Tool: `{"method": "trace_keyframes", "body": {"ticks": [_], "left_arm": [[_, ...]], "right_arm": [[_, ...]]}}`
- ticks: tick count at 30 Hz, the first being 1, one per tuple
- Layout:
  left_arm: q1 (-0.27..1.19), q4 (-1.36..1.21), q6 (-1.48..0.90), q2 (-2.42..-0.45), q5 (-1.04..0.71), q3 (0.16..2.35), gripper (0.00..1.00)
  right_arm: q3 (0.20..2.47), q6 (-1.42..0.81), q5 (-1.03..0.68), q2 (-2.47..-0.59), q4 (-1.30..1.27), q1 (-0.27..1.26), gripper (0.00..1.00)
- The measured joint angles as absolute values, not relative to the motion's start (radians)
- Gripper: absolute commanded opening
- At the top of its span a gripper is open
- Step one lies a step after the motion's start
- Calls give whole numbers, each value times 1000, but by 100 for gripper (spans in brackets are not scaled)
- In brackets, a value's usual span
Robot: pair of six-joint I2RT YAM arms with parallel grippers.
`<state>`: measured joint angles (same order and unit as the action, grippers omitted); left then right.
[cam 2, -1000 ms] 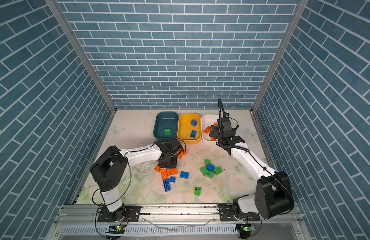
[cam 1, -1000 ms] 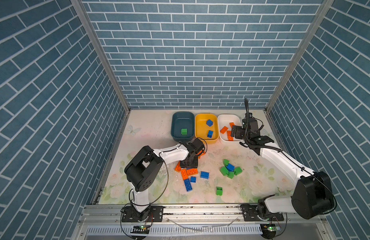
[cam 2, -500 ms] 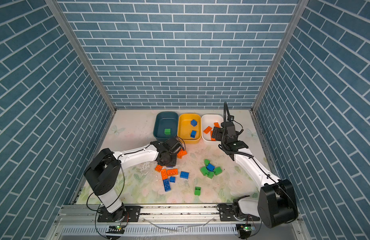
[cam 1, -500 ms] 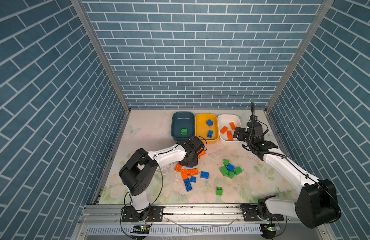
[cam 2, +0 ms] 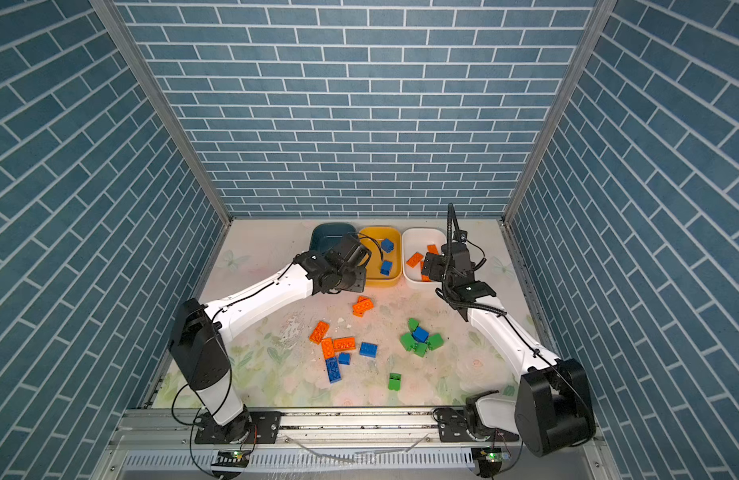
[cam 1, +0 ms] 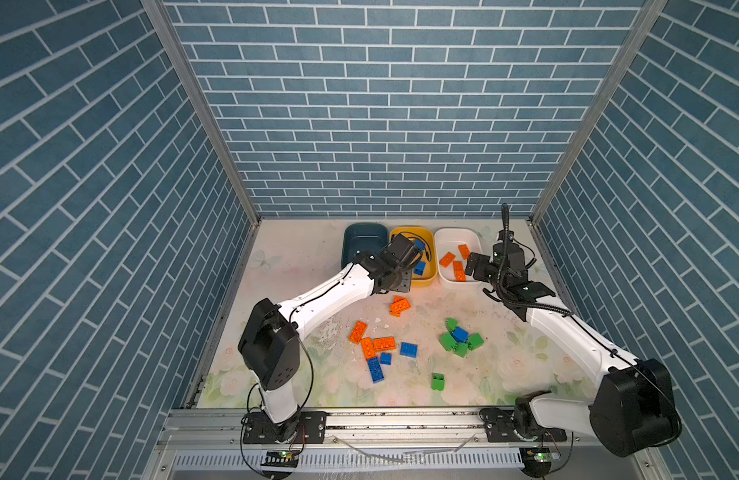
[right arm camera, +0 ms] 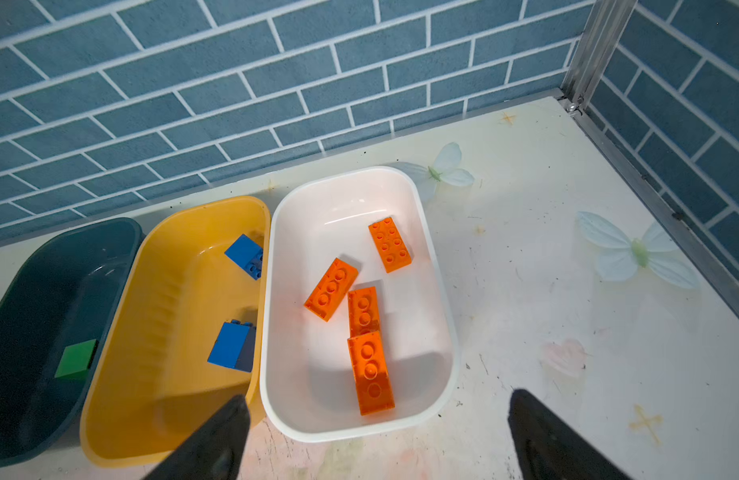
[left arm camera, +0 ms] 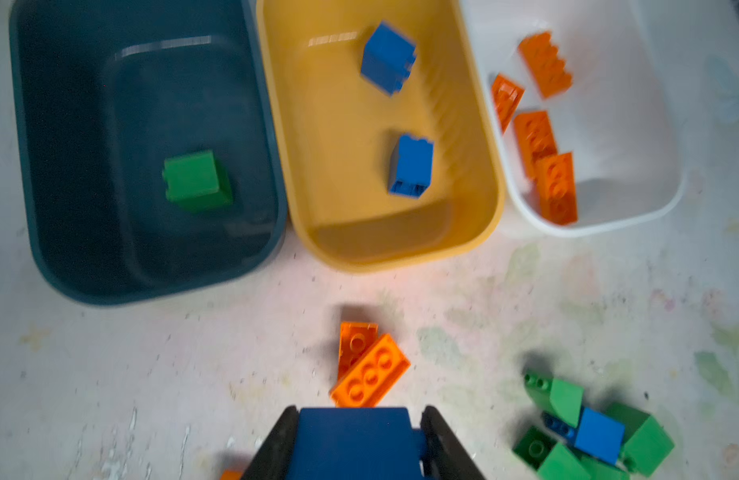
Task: Sort the legos into containers by color
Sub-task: 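Carry the blue brick into the yellow bin and release it with the left gripper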
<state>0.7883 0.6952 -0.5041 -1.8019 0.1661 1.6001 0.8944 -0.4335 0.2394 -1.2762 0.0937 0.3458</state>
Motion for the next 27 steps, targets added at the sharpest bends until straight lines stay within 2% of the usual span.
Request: {"method": "trace_keyframes", "body": {"ticks": [13,18,21,23,24,27], "left_arm": [[716,627,-418,-2157,149,1971,34],[675,655,-393,-2283,110,2115,57],[661,690,-369,-2308,89,2160,63],[661,691,-361,-2296,75,2153,70],[664,677,-356,-2277,65,2127,73],[676,652,-351,-2181,42,1993,85]], "right_arm": [[896,-447,216,-1273,178,346,95],[894,-455,204,-1233,229,346,95],[883,-469,199,-1198,253,346,95],[863,-477,195,-1176,264,346,95],[846,-485,192,-1163,269,346,99],[801,-509,179,-1144,284,346,99]]}}
